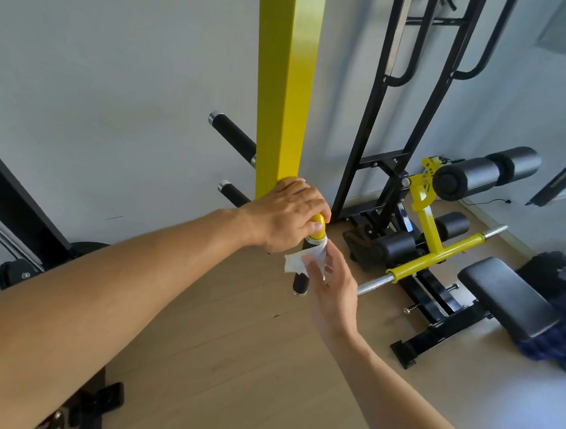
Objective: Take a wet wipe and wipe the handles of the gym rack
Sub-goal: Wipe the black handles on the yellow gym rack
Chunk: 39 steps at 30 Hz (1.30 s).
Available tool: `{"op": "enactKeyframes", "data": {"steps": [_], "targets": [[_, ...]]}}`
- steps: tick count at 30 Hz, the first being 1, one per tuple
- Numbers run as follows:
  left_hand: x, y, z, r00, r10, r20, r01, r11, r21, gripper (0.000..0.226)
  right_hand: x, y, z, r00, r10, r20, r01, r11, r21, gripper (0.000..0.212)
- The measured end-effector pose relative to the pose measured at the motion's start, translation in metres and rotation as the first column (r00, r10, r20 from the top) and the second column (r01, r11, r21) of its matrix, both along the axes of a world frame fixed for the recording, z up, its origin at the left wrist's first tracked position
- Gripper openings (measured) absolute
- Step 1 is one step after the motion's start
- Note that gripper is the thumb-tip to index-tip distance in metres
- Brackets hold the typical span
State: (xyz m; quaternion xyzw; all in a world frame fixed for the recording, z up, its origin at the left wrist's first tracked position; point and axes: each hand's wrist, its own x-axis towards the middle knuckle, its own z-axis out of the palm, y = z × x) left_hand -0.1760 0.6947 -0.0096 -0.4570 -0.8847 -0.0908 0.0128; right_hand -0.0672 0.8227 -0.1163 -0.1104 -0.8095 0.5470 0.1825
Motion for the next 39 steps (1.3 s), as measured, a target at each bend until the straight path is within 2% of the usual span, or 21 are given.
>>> {"op": "enactKeyframes", "data": {"steps": [2,6,13,18,24,28,29,31,34,36,39], "targets": [[0.002,0.000,0.000,1.000,0.007,0.000,-0.007,1.000,0.003,0.026,-0.011,0.001,0.000,0.998,-0.050,0.027,0.050,0.999,0.004,0.027],[0.004,-0.001,-0.001,1.000,0.014,0.004,-0.014,1.000,0.004,0.025,-0.016,-0.001,-0.004,0.998,0.005,0.065,-0.013,0.992,0.122,0.021],[0.010,-0.004,-0.001,0.999,-0.014,-0.038,0.016,0.998,0.064,0.027,-0.016,-0.005,0.008,0.996,-0.028,-0.088,0.034,0.997,0.064,0.017],[0.013,-0.007,-0.006,0.999,-0.011,-0.039,0.016,0.992,0.125,0.031,-0.008,-0.008,-0.013,0.997,0.025,0.076,-0.035,0.990,0.137,0.013],[0.011,-0.007,-0.002,1.000,-0.023,-0.009,0.024,0.996,0.088,0.042,-0.013,-0.008,0.009,0.997,-0.016,-0.080,0.028,0.990,0.140,0.008],[0.013,-0.006,-0.003,1.000,-0.009,-0.005,0.009,0.996,0.087,0.045,-0.009,-0.004,-0.013,0.992,0.066,0.106,-0.085,0.978,0.190,0.014],[0.013,-0.006,-0.004,1.000,-0.011,-0.004,0.011,0.995,0.102,0.045,-0.008,-0.004,-0.019,0.986,0.079,0.145,-0.108,0.974,0.198,0.014],[0.011,-0.008,-0.006,1.000,-0.026,0.002,0.025,0.986,0.167,0.043,-0.007,-0.004,-0.016,0.989,0.070,0.129,-0.094,0.978,0.187,0.009],[0.009,-0.011,-0.007,0.998,-0.045,0.052,0.027,0.956,0.293,0.037,-0.012,-0.008,0.009,0.999,0.015,-0.052,-0.007,0.989,0.146,0.011],[0.010,-0.011,-0.009,0.997,-0.037,0.064,0.013,0.940,0.340,0.036,-0.016,-0.010,0.017,0.994,-0.008,-0.112,0.022,0.993,0.118,0.016],[0.013,-0.008,-0.015,0.998,-0.031,0.045,0.011,0.926,0.377,0.038,-0.013,-0.008,-0.001,0.999,0.006,0.034,-0.011,0.988,0.153,0.011]]}}
